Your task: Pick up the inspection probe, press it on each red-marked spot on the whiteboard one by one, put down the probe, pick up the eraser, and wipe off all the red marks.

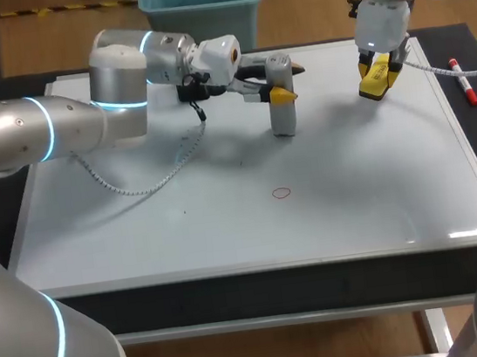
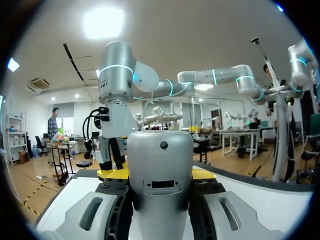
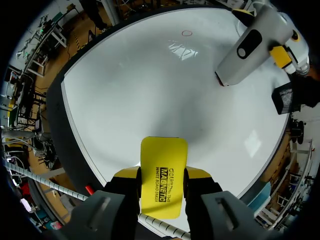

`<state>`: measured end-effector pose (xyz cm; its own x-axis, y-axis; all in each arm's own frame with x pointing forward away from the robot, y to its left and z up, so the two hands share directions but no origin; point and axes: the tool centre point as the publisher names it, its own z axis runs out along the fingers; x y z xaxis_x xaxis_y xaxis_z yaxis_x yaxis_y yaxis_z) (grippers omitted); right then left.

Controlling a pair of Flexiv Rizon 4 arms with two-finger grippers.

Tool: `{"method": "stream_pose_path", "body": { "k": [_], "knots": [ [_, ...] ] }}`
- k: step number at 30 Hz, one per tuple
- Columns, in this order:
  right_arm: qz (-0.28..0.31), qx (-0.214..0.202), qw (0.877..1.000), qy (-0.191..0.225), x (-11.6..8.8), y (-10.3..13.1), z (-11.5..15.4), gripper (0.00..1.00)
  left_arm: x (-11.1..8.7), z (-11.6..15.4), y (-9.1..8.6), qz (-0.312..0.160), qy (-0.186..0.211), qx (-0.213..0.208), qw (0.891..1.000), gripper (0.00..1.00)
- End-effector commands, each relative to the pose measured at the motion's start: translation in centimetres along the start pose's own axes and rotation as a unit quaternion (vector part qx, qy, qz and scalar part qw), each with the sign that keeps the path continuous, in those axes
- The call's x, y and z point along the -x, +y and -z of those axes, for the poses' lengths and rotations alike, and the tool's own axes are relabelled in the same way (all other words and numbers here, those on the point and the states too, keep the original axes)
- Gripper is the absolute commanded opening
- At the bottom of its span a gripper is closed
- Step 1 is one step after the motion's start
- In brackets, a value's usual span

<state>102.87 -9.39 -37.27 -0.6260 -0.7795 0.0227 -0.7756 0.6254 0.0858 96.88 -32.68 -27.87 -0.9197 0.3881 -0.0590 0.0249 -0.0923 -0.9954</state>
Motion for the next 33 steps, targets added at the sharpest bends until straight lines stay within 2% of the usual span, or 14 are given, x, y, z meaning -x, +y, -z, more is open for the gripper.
{"method": "stream_pose_path", "body": {
  "k": [1, 20, 27, 33],
  "knots": [
    [0.001, -0.001, 1.000, 0.002, 0.0, -0.1, 0.1, 0.00, 0.5, 0.0, 0.3, 0.001, 0.005, -0.004, 1.000, 0.00],
    [0.001, -0.001, 1.000, 0.002, 0.0, -0.1, 0.1, 0.00, 0.3, 0.0, -0.1, 0.000, 0.004, -0.003, 1.000, 0.00],
    [0.001, -0.001, 1.000, 0.002, 0.0, -0.1, 0.1, 0.00, -0.4, 0.7, -2.9, 0.003, -0.015, 0.008, 1.000, 0.00],
    [0.001, -0.001, 1.000, 0.002, 0.0, -0.1, 0.1, 0.00, -1.2, 3.2, -5.5, -0.018, -0.033, 0.019, 0.999, 0.00]
  ]
}}
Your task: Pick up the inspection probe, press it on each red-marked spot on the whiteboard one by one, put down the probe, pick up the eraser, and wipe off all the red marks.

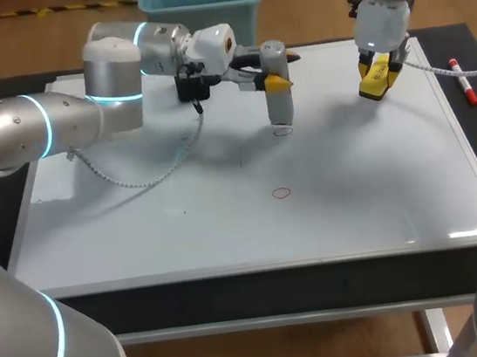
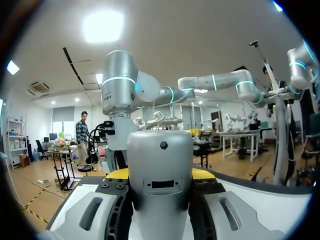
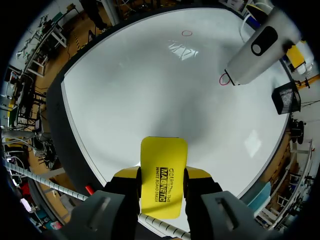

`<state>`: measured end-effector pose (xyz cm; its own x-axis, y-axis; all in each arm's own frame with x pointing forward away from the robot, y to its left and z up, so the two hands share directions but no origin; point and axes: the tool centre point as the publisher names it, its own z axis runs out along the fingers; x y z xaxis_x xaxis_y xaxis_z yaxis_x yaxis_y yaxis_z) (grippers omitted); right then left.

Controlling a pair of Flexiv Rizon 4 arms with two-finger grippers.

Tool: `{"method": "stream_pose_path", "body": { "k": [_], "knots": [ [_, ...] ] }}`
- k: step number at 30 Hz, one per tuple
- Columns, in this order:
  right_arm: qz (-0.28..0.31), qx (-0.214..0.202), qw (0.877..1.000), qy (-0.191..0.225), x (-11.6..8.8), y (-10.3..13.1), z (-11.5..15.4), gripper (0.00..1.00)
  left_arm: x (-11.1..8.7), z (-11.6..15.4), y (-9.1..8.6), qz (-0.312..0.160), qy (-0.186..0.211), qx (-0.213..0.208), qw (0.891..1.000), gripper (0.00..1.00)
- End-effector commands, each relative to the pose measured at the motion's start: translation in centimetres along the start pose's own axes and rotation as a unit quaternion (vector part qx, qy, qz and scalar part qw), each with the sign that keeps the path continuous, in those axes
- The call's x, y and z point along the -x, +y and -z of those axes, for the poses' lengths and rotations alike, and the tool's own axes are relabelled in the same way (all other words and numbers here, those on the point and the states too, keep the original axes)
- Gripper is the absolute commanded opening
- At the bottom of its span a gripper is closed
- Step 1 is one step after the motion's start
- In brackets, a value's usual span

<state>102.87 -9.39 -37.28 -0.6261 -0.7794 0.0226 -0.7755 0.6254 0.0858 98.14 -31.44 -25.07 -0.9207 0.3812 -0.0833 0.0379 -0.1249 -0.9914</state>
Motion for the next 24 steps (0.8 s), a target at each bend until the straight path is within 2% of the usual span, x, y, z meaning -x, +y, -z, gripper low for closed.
{"method": "stream_pose_path", "body": {
  "k": [1, 13, 24],
  "knots": [
    [0.001, -0.001, 1.000, 0.002, 0.0, -0.1, 0.1, 0.00, -2.2, 2.4, -3.0, -0.008, -0.036, 0.031, 0.999, 0.00],
    [0.001, -0.001, 1.000, 0.002, 0.0, -0.1, 0.1, 0.00, -4.7, 10.7, -5.8, -0.036, -0.122, 0.043, 0.991, 0.00],
    [0.001, -0.001, 1.000, 0.002, 0.0, -0.1, 0.1, 0.00, -8.3, 16.8, -6.0, -0.030, -0.179, 0.054, 0.982, 0.00]
  ]
}}
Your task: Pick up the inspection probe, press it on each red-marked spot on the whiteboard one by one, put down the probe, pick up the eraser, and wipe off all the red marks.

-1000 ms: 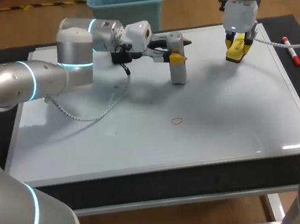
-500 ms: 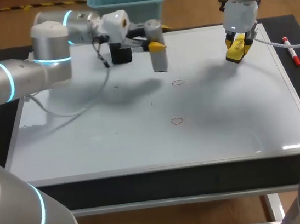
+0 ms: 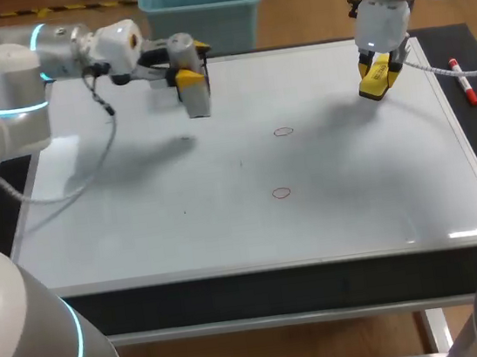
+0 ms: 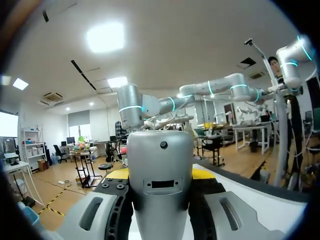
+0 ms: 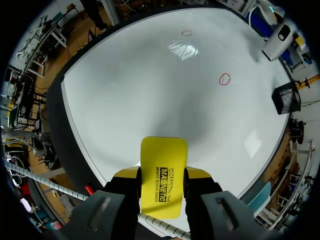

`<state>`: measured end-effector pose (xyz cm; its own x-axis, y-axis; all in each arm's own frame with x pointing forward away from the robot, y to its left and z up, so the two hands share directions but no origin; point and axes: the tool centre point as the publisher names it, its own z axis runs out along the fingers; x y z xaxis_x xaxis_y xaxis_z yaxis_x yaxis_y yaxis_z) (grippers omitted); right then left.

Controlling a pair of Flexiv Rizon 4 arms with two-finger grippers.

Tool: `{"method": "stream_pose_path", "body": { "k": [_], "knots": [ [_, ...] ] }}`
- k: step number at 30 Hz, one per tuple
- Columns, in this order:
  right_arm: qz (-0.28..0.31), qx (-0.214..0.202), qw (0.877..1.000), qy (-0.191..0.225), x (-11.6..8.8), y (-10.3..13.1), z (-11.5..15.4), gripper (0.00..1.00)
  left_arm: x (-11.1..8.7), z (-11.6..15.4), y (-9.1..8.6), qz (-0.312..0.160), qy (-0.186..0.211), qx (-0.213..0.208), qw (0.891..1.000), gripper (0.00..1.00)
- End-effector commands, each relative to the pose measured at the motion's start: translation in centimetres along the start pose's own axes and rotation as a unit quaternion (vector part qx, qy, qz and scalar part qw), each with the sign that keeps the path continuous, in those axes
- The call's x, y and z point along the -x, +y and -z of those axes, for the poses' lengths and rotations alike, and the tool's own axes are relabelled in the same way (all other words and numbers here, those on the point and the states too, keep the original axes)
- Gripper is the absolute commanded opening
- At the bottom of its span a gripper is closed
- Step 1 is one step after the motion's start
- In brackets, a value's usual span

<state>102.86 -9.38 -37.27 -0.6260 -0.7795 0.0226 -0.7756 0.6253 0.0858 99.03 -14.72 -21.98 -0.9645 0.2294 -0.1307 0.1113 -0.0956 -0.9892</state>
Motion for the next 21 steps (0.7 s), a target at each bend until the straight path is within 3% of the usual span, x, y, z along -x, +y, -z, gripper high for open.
{"method": "stream_pose_path", "body": {
  "k": [1, 13, 21],
  "knots": [
    [0.001, -0.001, 1.000, 0.002, 0.0, -0.1, 0.1, 0.00, -2.9, 2.5, -0.9, 0.000, -0.105, 0.035, 0.994, 0.00],
    [0.001, -0.001, 1.000, 0.002, 0.0, -0.1, 0.1, 0.00, -4.3, 8.0, -0.6, 0.034, -0.159, 0.037, 0.986, 0.00],
    [0.001, -0.001, 1.000, 0.002, 0.0, -0.1, 0.1, 0.00, -4.4, 9.8, 0.0, 0.070, -0.171, 0.030, 0.982, 0.00]
  ]
}}
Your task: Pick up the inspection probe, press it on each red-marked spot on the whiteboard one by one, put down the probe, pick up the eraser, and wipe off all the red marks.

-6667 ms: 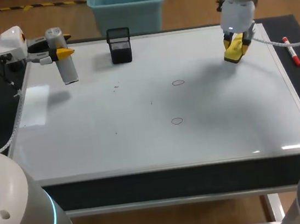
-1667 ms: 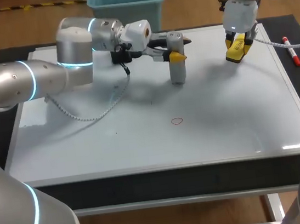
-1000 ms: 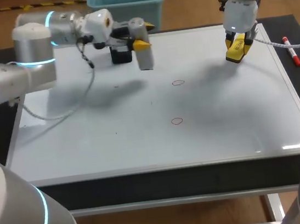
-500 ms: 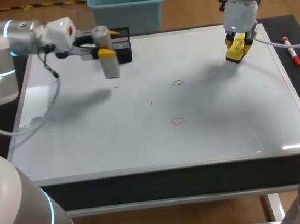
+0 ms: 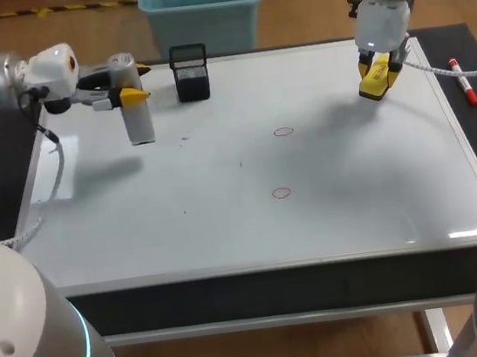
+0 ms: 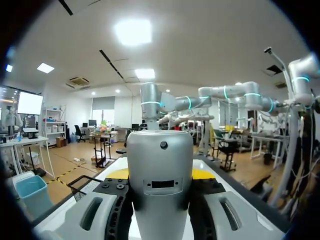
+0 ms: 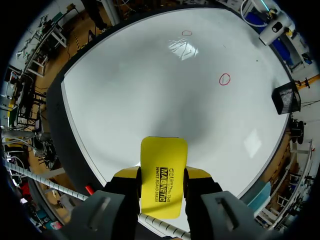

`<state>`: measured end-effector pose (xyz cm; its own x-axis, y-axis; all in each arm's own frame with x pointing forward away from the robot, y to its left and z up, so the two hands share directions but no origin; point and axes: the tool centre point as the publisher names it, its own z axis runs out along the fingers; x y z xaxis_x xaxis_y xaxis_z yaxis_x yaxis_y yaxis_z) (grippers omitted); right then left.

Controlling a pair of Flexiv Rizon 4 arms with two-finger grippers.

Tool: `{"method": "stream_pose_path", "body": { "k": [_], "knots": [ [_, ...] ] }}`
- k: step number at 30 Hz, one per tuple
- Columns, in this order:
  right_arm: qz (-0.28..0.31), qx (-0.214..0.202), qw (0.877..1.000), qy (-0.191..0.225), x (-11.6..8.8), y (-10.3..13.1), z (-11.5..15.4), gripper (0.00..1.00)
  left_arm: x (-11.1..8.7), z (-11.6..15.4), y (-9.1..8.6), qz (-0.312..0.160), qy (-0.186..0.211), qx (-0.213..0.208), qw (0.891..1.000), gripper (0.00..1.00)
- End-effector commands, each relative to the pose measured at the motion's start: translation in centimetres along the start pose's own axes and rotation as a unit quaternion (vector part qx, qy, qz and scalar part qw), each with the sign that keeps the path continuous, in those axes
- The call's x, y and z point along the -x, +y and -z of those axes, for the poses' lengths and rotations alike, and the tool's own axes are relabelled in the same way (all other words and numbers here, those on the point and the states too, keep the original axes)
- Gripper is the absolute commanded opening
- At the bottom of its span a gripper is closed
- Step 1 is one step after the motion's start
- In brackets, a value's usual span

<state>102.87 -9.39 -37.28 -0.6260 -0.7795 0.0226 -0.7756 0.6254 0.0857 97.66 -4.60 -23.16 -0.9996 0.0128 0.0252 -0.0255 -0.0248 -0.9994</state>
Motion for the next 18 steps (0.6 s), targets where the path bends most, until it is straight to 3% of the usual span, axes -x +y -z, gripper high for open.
{"method": "stream_pose_path", "body": {
  "k": [1, 18],
  "knots": [
    [0.001, -0.001, 1.000, 0.002, 0.0, -0.1, 0.1, 0.00, -0.4, 0.5, 0.1, 0.003, -0.060, -0.003, 0.998, 0.00],
    [0.001, -0.001, 1.000, 0.002, 0.0, -0.1, 0.1, 0.00, 0.2, 2.4, -0.4, 0.011, -0.078, 0.002, 0.997, 0.00]
  ]
}}
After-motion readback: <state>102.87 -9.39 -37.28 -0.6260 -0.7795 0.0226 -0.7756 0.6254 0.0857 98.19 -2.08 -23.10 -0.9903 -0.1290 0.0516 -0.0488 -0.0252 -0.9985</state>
